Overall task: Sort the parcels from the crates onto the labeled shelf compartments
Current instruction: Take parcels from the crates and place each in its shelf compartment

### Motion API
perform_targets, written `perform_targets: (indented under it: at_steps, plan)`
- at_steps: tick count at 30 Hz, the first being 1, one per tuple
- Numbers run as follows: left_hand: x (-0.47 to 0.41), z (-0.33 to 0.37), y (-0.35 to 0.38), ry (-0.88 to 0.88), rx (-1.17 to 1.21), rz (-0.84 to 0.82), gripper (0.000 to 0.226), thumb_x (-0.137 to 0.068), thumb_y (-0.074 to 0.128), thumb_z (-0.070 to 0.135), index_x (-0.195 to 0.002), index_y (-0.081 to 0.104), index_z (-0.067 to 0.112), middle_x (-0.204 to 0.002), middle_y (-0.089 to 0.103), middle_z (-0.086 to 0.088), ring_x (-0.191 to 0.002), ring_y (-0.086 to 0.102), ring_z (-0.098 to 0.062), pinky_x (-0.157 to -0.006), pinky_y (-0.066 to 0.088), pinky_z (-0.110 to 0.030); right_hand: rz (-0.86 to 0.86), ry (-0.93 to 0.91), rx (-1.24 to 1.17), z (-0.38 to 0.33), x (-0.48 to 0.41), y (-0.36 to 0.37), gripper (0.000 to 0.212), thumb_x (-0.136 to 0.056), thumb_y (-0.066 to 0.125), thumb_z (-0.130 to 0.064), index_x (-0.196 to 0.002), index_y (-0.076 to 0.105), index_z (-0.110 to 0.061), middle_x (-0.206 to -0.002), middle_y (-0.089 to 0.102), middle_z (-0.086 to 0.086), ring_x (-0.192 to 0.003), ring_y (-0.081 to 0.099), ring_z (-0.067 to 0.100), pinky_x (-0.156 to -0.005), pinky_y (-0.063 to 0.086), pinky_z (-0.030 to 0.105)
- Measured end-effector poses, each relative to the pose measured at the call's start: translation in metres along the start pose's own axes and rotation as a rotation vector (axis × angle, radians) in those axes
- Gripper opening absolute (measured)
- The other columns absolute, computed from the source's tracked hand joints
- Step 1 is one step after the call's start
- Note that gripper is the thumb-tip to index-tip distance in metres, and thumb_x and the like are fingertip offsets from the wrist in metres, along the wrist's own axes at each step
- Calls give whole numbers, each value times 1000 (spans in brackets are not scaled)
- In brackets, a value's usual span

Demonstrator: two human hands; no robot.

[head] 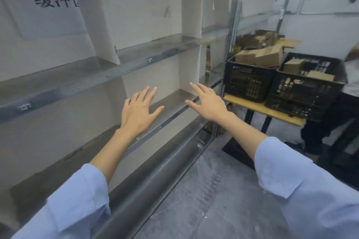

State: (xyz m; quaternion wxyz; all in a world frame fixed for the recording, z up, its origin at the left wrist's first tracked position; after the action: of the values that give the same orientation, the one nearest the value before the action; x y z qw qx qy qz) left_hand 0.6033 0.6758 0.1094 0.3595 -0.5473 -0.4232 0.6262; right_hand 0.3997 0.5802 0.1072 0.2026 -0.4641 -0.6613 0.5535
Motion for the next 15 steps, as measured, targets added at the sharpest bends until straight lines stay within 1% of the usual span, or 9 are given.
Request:
perform_targets:
  at_steps: [2,5,6,10,15]
  plan:
    - [-31,28,16,57,35,2,69,-95,31,66,-156,16,35,-163,19,4,-143,26,-21,-111,22,-40,12,66,10,37,-6,-7,71,-99,39,-60,-158,12,-33,-165,16,1,-149,17,27,-114,32,49]
    - [-79,67,41,132,101,-2,77,-88,20,72,-155,18,34,-162,20,4,-143,26,-21,-112,23,-41,41,143,27,88,-20,-15,70,-99,40,-59,-158,12,-32,-165,16,0,-149,17,27,-114,31,47]
    - [-95,80,50,158,118,-7,78,-87,19,72,-155,19,34,-162,20,4,-144,26,-21,-112,23,-41,48,168,34,105,-26,-17,70,-99,40,-58,-158,12,-33,-165,15,0,-149,17,26,-113,31,47]
    - [-166,127,85,269,137,-5,71,-94,29,67,-156,16,33,-163,18,4,-145,24,-21,-114,23,-41,64,272,60,170,-63,-23,70,-98,40,-60,-157,12,-35,-165,15,-1,-149,18,26,-112,31,49]
    - [-263,178,120,375,160,2,70,-95,29,66,-156,14,35,-163,18,5,-145,23,-19,-113,22,-39,108,373,86,245,-118,-38,70,-99,40,-59,-158,13,-33,-164,17,0,-149,18,26,-113,32,49]
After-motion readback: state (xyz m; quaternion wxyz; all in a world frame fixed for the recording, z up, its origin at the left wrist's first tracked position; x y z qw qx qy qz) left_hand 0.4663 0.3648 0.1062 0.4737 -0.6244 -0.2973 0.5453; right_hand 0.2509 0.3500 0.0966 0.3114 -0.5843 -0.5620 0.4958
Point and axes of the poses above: each hand's wrist, its own x-axis away from the middle knuckle, its own y-axis out of the palm, z = x × y, the point moved 6 cm from there along -x, towards the middle knuckle
